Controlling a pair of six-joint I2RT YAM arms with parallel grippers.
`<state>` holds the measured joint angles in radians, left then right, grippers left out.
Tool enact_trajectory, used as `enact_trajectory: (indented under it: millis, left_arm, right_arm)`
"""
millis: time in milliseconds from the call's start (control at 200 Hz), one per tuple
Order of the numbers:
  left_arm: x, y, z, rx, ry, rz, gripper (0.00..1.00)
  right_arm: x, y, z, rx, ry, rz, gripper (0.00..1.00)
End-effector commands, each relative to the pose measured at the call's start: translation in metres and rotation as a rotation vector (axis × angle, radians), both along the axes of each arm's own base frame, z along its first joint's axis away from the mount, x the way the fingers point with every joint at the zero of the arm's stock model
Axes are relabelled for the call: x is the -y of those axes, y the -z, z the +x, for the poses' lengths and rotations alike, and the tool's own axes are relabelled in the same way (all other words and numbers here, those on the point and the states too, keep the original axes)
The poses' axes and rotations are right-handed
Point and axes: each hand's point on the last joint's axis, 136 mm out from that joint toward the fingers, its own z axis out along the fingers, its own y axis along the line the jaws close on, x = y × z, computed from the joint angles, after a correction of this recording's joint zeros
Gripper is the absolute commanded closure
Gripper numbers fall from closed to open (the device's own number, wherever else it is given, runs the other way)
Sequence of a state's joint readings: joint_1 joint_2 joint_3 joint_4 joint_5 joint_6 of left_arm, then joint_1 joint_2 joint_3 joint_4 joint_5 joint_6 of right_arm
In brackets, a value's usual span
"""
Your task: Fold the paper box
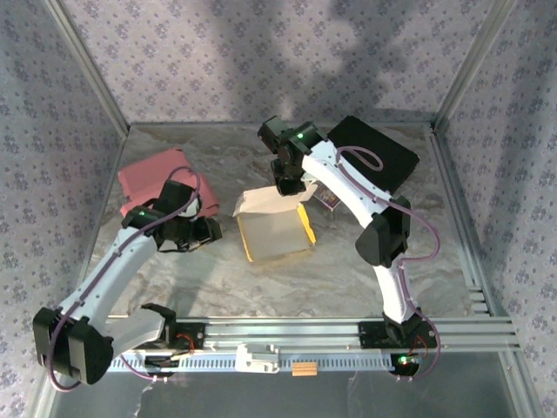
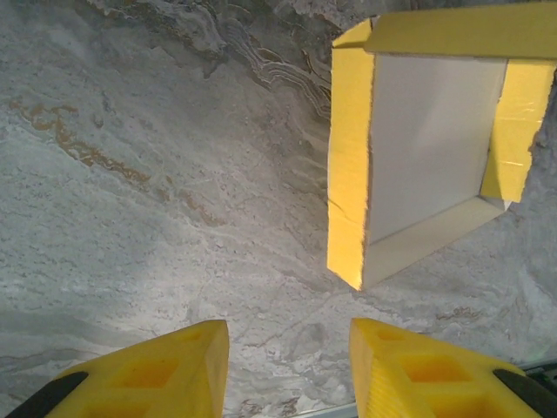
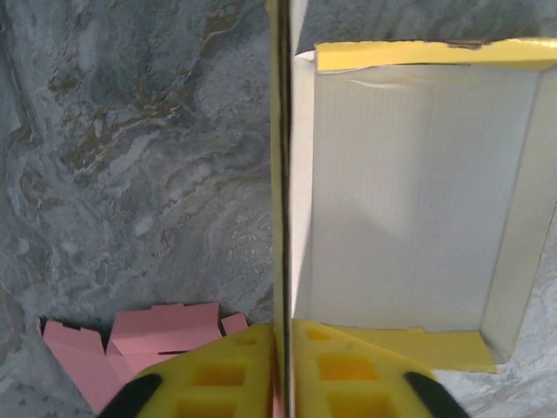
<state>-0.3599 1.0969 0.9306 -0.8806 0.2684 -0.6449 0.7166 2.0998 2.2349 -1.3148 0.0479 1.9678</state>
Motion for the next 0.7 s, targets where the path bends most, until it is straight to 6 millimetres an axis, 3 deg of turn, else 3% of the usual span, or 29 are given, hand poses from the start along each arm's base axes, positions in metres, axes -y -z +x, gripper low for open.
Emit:
enact_trajectory:
  millis: [0, 125, 250, 450, 565, 630, 700]
  left_arm:
    - [0.004, -0.020, 0.018, 0.088, 0.021, -0.009, 0.58]
    - [0.003, -0.020, 0.020, 0.094, 0.020, -0.001, 0.58]
    - [0.000, -0.020, 0.020, 0.099, 0.023, 0.016, 0.58]
    - [-0.004, -0.034, 0.024, 0.137, 0.053, 0.056, 0.55]
    - [-0.003, -0.038, 0.032, 0.158, 0.086, 0.079, 0.54]
    - [-0.002, -0.040, 0.039, 0.177, 0.108, 0.094, 0.53]
    - [0.001, -0.042, 0.048, 0.191, 0.137, 0.109, 0.53]
  right_arm:
    - [0.005, -0.013, 0.008, 0.062, -0.037, -0.014, 0.76]
    - [0.008, -0.023, 0.011, 0.106, -0.064, -0.029, 0.60]
    - [0.007, -0.032, 0.017, 0.148, -0.111, -0.019, 0.55]
    - [0.025, -0.092, 0.030, 0.364, -0.291, -0.147, 0.53]
    - [0.040, -0.129, 0.035, 0.520, -0.521, -0.299, 0.50]
    - [0.035, -0.145, 0.040, 0.648, -0.745, -0.362, 0.46]
    - [0.031, -0.147, 0.037, 0.755, -1.001, -0.400, 0.46]
